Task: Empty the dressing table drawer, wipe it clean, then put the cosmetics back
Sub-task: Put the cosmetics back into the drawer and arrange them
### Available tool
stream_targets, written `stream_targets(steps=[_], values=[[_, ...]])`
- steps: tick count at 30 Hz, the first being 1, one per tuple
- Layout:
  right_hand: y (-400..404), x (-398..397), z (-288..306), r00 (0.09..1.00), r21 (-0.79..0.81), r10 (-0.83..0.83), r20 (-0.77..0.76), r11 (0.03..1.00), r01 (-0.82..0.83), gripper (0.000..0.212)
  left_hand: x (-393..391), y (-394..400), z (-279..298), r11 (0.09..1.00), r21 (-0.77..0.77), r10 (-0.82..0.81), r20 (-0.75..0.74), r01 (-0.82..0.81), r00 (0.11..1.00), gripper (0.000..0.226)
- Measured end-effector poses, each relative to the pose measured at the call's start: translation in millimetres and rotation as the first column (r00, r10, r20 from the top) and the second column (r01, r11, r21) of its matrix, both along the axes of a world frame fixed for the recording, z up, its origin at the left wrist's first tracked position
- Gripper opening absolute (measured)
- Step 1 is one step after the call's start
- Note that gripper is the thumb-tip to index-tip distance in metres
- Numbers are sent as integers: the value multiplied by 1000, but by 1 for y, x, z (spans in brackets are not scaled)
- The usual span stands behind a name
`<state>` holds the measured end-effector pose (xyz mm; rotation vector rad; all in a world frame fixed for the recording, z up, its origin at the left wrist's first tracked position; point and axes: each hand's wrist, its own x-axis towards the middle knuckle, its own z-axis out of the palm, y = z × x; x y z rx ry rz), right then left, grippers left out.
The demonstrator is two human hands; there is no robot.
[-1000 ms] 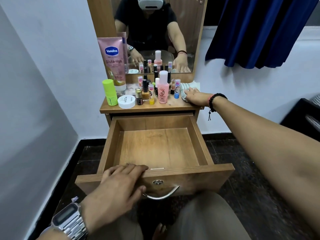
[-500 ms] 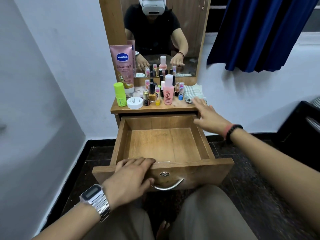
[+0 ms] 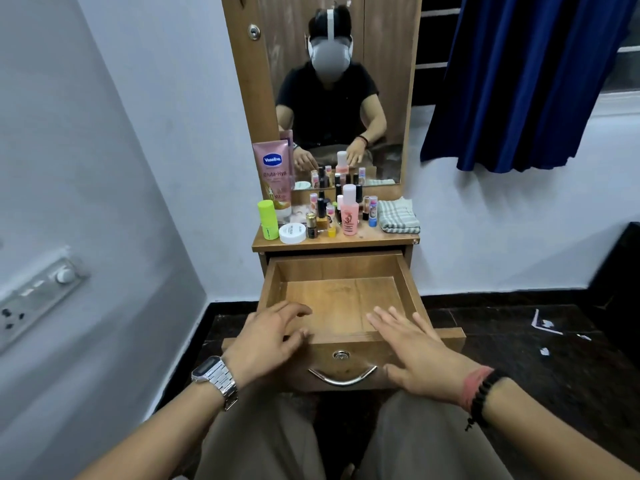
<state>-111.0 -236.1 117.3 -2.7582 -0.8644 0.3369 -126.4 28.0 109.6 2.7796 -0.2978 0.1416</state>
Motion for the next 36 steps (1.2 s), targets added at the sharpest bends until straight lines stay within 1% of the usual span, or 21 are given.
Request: stream_targets(steps=[1,2,4,5,7,12,15,17,20,22,24,27,30,36], values=[[0,1,0,1000,1,8,1,1000,-8,78,2,3,3,997,-78,20,25,-18,999,46],[0,2,0,1000,3,18,4,1000,-18,78,6,6,8,986,-164,51,53,-42,997,38],[2,3,-2,999,1,37,4,999,-37,77,18,11,19,943,-314,147,91,-111,985,24],[3,2,-3,999,-6,47,2,999,-47,77,27,14,28,920,-366,193,104,-143,976,21],[5,1,-7,998,-29,69,9,997,-69,77,51,19,50,895,-413,253,163,-167,954,20],[6,3,-10,996,-43,91,16,995,-91,78,139,37,126,895,-383,370,354,-227,859,26],[6,4,-10,995,-38,97,13,995,-97,80,187,49,163,914,-277,393,412,-297,822,37],[6,5,-11,995,-43,101,9,994,-101,82,209,52,179,909,-204,417,407,-364,813,44],[7,7,-10,994,-61,107,11,992,-107,84,230,53,191,887,-149,460,353,-437,814,51],[9,7,-8,994,-62,106,2,992,-105,85,239,56,192,884,-110,465,303,-454,832,47],[9,7,-7,995,-53,101,3,993,-101,85,243,60,190,888,-74,454,294,-453,841,36],[8,6,-8,994,-41,105,13,994,-104,85,243,63,189,885,-91,459,336,-457,822,24],[7,5,-10,994,-36,104,17,994,-103,84,238,66,188,883,-107,461,376,-457,803,18],[8,4,-11,994,-41,105,37,994,-104,82,213,70,206,896,-212,443,505,-391,741,22]])
